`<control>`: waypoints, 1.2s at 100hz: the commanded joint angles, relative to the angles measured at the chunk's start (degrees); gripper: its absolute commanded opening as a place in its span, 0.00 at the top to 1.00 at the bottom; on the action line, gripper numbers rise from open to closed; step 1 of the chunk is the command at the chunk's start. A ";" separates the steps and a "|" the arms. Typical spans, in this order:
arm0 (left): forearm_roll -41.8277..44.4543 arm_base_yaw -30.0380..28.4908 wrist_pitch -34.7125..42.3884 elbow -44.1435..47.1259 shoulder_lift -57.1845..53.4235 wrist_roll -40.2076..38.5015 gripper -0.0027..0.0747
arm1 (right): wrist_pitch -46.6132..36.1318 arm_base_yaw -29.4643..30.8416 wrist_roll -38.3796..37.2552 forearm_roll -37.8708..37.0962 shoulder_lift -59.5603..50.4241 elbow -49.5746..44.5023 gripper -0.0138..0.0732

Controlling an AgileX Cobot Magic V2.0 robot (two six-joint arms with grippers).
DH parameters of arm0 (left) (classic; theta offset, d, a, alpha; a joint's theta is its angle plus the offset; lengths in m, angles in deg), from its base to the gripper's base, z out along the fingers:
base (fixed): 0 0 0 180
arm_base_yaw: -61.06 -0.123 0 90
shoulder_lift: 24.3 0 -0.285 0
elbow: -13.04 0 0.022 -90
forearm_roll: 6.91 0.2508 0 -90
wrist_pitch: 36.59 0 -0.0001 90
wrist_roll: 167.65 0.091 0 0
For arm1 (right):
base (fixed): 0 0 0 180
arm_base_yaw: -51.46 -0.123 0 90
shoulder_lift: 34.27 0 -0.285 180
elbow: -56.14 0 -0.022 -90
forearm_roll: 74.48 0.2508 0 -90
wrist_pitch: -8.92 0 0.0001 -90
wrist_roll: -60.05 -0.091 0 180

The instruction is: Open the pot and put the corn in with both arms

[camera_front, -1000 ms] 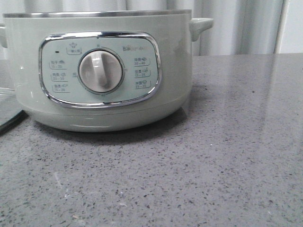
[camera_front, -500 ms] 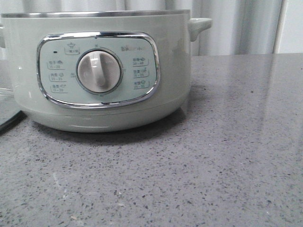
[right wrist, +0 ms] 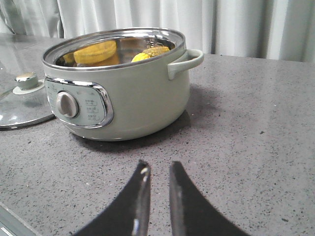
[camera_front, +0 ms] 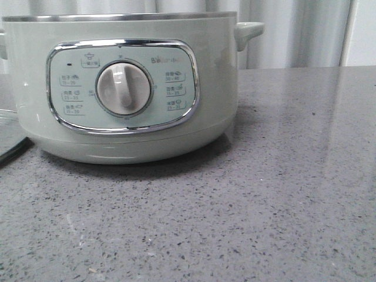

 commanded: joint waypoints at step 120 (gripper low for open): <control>0.08 0.33 2.06 0.38 -1.95 -0.49 0.99 | -54.98 34.08 -4.27 -4.97 -1.21 -22.71 0.83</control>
